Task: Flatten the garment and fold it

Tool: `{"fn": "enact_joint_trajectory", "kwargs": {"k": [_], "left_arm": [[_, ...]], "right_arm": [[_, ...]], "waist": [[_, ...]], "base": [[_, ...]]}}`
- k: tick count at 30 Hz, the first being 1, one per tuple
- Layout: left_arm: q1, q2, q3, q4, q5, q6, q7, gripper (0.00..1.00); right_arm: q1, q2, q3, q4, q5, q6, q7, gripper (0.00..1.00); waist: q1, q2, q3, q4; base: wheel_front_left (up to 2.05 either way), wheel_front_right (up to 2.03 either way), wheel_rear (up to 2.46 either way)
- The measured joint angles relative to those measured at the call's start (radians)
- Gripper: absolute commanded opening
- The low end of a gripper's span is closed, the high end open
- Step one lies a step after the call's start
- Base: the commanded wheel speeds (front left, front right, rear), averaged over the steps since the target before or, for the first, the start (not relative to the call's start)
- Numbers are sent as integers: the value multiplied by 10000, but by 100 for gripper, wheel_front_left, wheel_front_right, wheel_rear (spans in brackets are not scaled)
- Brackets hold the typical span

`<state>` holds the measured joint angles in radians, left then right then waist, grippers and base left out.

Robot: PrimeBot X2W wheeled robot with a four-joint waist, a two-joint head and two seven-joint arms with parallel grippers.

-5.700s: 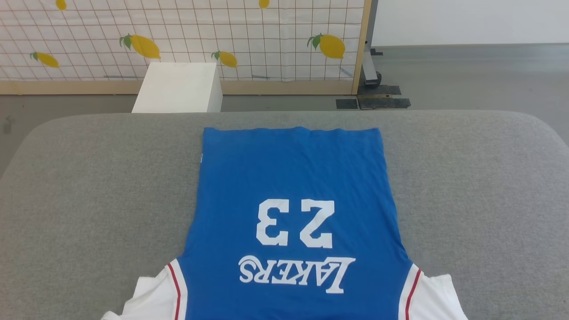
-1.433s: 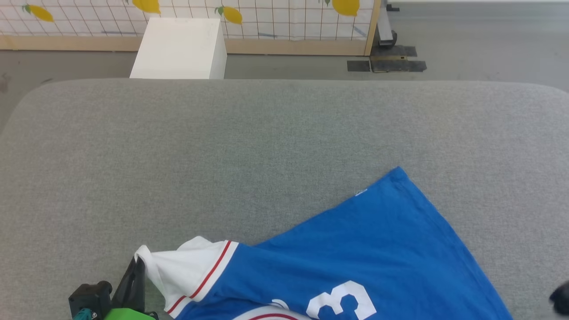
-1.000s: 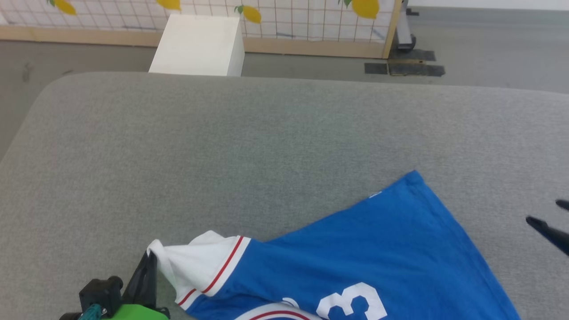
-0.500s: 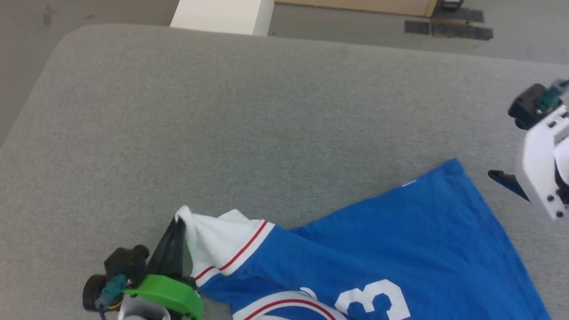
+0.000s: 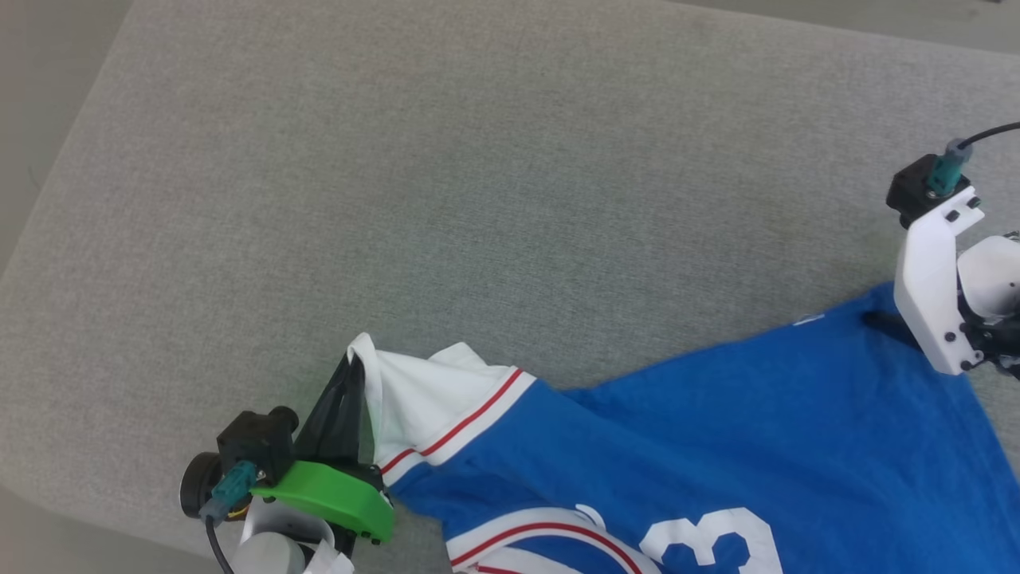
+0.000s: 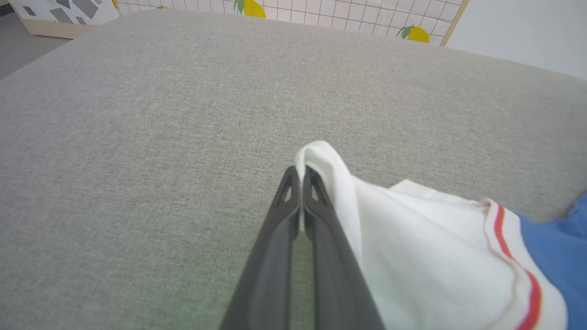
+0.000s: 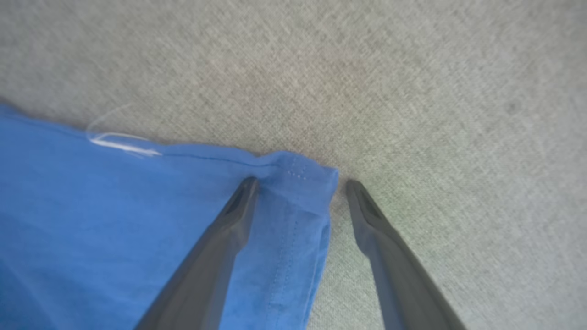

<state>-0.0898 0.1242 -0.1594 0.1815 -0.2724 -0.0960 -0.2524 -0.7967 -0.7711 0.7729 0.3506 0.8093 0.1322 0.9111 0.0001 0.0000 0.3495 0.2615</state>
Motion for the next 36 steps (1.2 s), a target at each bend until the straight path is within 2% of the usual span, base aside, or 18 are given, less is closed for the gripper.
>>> {"fn": "enact_joint_trajectory", "kwargs": {"k": [4,5,6,15,21,22,28,33,36], "left_arm": [[-6,-29,81,33,0,0,-2,0],[2,-29,109,33,0,0,-2,0],[18,-27,138,40,0,0,-2,0],[269,171,353,213,46,2,-4,0],[518,562,477,-81,117,13,-15,0],[490,815,671,-420,121,92,-12,0],[-370,1041,832,-1116,148,219,113,0],[-2223,1168,700,-1429,399,184,389,0],[-3828,1269,621,-1285,472,165,575,0]], "right_arm": [[-50,-293,464,-15,416,0,-431,100],[-68,-314,527,-12,520,0,-594,25],[-66,-316,533,65,650,0,-849,0],[-39,-81,1187,173,1104,0,-3122,0],[-36,-73,1271,-242,1227,0,-5279,0],[-37,-173,1172,-280,1212,-2,-6025,0],[-117,-38,460,-303,1032,-2,-7269,0],[-479,334,-476,-58,374,-2,-8073,0],[-952,779,-1444,360,-311,-2,-8575,0]], "waist": [[-1,0,129,83],[-1,0,118,58],[-1,0,88,31],[0,0,-675,-315],[0,0,-1543,-663],[0,0,-1985,-858],[-1,0,-2650,-1393],[-1,0,-2916,-1811],[-1,0,-2849,-1970]], "base": [[0,0,0],[0,0,0],[0,0,0],[0,0,0],[0,0,0],[0,0,0],[0,0,0],[0,0,0],[0,0,0]]}}
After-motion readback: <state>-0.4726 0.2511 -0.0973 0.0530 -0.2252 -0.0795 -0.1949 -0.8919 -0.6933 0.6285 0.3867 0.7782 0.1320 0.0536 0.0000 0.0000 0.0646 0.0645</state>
